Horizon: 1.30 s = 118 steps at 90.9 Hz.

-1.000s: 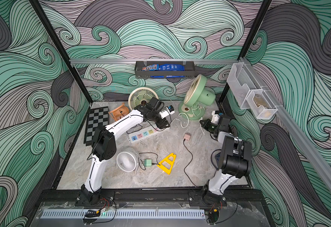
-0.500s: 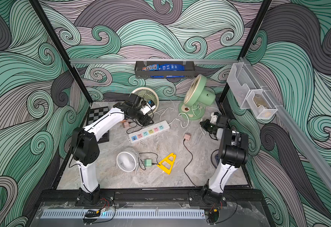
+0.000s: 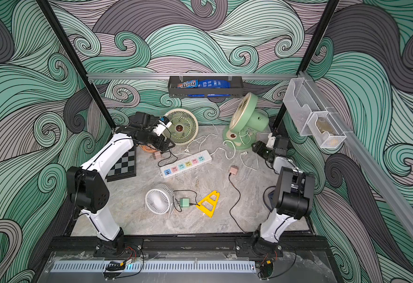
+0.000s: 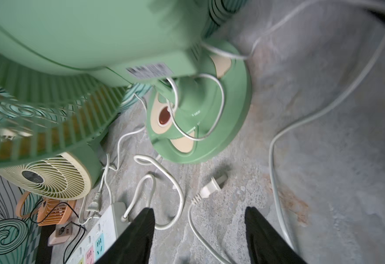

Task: Unplug the desk fan from the power strip
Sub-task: Place the plug at the center of the board, then reset both arms

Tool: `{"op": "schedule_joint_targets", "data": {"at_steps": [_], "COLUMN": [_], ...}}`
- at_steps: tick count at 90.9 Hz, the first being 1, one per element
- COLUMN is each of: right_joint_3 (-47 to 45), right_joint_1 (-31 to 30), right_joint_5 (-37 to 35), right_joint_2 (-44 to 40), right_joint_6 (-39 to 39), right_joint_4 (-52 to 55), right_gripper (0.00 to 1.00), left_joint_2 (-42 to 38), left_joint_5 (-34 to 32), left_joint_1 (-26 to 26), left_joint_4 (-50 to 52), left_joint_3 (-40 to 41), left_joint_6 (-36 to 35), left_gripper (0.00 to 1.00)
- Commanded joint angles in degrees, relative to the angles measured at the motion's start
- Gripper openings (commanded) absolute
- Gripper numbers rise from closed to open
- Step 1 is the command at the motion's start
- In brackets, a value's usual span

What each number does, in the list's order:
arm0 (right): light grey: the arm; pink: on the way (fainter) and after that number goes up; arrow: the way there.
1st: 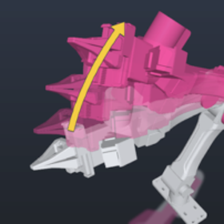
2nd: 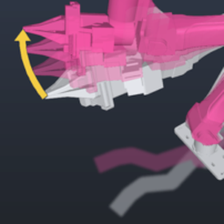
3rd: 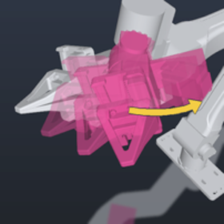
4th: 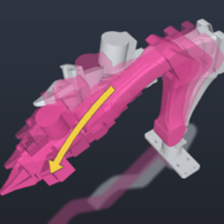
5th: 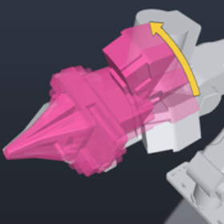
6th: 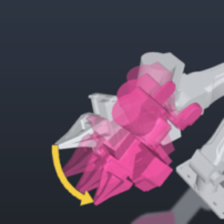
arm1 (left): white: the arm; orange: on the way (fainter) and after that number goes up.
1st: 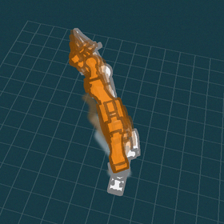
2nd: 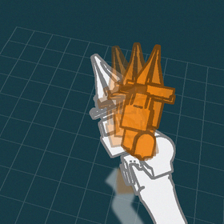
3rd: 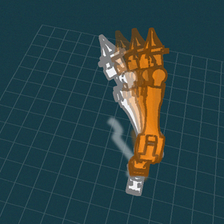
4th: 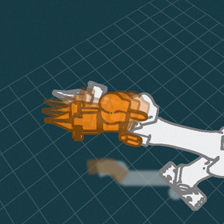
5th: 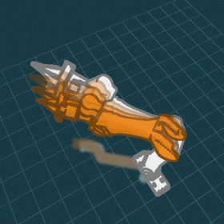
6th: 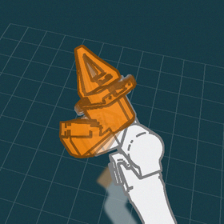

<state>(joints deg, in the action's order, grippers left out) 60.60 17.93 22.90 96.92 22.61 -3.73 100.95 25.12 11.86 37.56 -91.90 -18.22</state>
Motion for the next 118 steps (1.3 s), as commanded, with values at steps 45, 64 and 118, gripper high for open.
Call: {"op": "schedule_joint_targets", "data": {"at_steps": [45,64,118], "right_joint_3": [-29.24,-38.37,-47.01], "right_joint_1": [-0.64,-6.10,-9.27], "right_joint_5": [-5.64,-9.97,-11.98], "right_joint_2": [-17.95,-18.25,-20.66], "right_joint_6": [-8.89,-15.12,-16.83], "right_joint_4": [-38.76,-51.60,-59.41], "right_gripper": [0.99,0.99,0.99], "left_joint_2": [-14.31,-17.37,-16.53], "left_joint_5": [2.10,3.21,7.51], "left_joint_1": [-20.67,-24.02,-25.78], "left_joint_4": [-43.53,-60.37,-97.51], "left_joint_3": [43.88,52.71,73.38], "left_joint_6": [7.23,12.79,22.83], "left_gripper": [0.99,0.99,0.99]}}
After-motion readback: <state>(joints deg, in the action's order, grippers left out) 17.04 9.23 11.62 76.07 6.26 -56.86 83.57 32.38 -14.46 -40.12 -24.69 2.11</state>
